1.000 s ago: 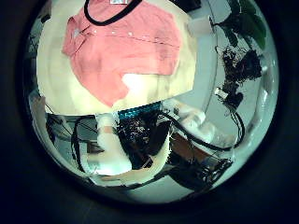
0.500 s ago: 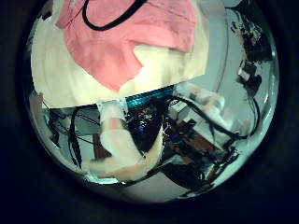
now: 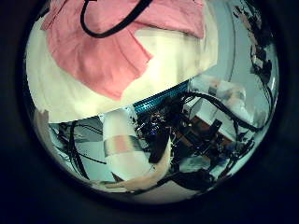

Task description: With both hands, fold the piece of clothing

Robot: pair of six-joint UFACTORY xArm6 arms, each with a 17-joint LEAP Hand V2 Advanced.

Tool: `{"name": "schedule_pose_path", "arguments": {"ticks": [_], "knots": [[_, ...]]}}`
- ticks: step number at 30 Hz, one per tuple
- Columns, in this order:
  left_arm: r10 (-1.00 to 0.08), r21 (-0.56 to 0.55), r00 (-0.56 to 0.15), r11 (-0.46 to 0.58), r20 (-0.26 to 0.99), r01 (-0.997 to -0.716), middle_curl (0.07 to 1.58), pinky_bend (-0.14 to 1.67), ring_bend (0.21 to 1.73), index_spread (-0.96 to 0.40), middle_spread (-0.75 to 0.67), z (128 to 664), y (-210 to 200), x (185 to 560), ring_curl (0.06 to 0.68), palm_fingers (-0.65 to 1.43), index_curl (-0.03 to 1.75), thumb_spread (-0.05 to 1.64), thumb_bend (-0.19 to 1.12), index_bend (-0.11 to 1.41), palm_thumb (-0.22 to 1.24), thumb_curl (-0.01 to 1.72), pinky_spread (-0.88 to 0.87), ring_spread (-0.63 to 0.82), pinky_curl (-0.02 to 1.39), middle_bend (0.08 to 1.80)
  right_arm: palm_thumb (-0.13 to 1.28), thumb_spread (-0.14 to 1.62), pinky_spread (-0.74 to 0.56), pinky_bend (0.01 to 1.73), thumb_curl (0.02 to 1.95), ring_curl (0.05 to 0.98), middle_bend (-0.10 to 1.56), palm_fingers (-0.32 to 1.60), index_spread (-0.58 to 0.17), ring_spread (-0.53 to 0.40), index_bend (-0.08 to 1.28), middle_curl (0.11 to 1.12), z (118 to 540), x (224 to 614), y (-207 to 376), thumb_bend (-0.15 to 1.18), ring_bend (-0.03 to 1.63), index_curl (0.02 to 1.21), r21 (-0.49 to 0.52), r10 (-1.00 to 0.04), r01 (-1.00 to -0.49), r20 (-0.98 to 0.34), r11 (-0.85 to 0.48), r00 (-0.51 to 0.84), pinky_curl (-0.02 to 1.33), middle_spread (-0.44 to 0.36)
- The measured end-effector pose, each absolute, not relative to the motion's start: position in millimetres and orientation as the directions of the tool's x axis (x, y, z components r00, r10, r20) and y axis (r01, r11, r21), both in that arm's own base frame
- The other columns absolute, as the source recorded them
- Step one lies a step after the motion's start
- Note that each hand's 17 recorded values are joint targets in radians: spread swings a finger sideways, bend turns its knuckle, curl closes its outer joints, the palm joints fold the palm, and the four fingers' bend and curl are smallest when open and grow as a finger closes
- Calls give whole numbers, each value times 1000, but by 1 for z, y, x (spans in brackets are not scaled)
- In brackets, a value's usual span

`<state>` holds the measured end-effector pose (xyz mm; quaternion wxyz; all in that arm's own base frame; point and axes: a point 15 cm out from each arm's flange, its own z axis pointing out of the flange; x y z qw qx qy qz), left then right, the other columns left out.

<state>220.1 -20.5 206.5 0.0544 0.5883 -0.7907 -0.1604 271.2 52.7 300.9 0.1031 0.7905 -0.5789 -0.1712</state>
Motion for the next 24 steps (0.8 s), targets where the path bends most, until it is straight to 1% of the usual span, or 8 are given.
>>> {"name": "schedule_pose_path", "arguments": {"ticks": [3, 7, 10, 13, 19, 22, 24], "knots": [[-942, 335, -308, 250, -131, -908, 207, 206, 396, 49, 493, 190, -24, 217, 151, -95, 381, 845, -46, 212, 63, 302, 607, 642, 282, 154, 430, 1088, 277, 242, 252, 180, 207, 94, -304, 254, 189, 335, 300, 273, 46, -22, 166, 334, 358, -950, -882, -162, -307, 265, 334, 87], [-929, 325, -317, 245, -190, -914, 191, 189, 375, 80, 519, 175, -12, 223, 152, -96, 367, 791, -41, 176, 41, 313, 625, 661, 277, 150, 428, 1086, 274, 241, 251, 174, 197, 94, -304, 246, 187, 333, 302, 275, 37, -23, 175, 338, 350, -949, -884, -171, -309, 264, 334, 96], [-924, 335, -318, 237, -212, -912, 182, 191, 372, 109, 527, 166, -4, 219, 156, -102, 353, 771, -39, 159, 36, 319, 627, 668, 276, 152, 428, 1085, 275, 237, 250, 178, 191, 102, -304, 241, 182, 329, 303, 276, 35, -23, 186, 337, 347, -949, -885, -173, -311, 266, 332, 98], [-921, 327, -321, 241, -220, -914, 175, 199, 368, 134, 530, 162, -2, 217, 161, -102, 335, 761, -37, 149, 34, 325, 620, 672, 281, 154, 428, 1085, 272, 232, 249, 182, 189, 103, -303, 238, 181, 326, 303, 276, 32, -23, 188, 337, 344, -948, -885, -173, -313, 268, 331, 106], [-918, 263, -337, 279, -208, -923, 173, 213, 392, 167, 527, 146, -5, 219, 179, -67, 303, 764, -34, 146, 55, 333, 576, 660, 299, 163, 418, 1081, 271, 228, 253, 189, 190, 107, -303, 228, 179, 321, 303, 276, 30, -24, 188, 334, 344, -948, -886, -173, -312, 267, 330, 120], [-919, 254, -341, 287, -200, -924, 180, 236, 412, 173, 512, 142, -8, 221, 190, -36, 291, 767, -35, 146, 60, 337, 542, 634, 310, 172, 413, 1081, 272, 228, 253, 191, 191, 107, -303, 226, 179, 319, 303, 276, 31, -25, 187, 333, 344, -948, -885, -176, -312, 266, 330, 124], [-919, 254, -341, 288, -197, -923, 202, 257, 438, 178, 466, 139, -10, 221, 202, 13, 277, 768, -35, 127, 65, 337, 518, 609, 319, 207, 411, 1081, 272, 228, 252, 192, 187, 105, -303, 225, 181, 317, 302, 275, 30, -24, 188, 333, 345, -948, -885, -175, -313, 267, 331, 126]]}}
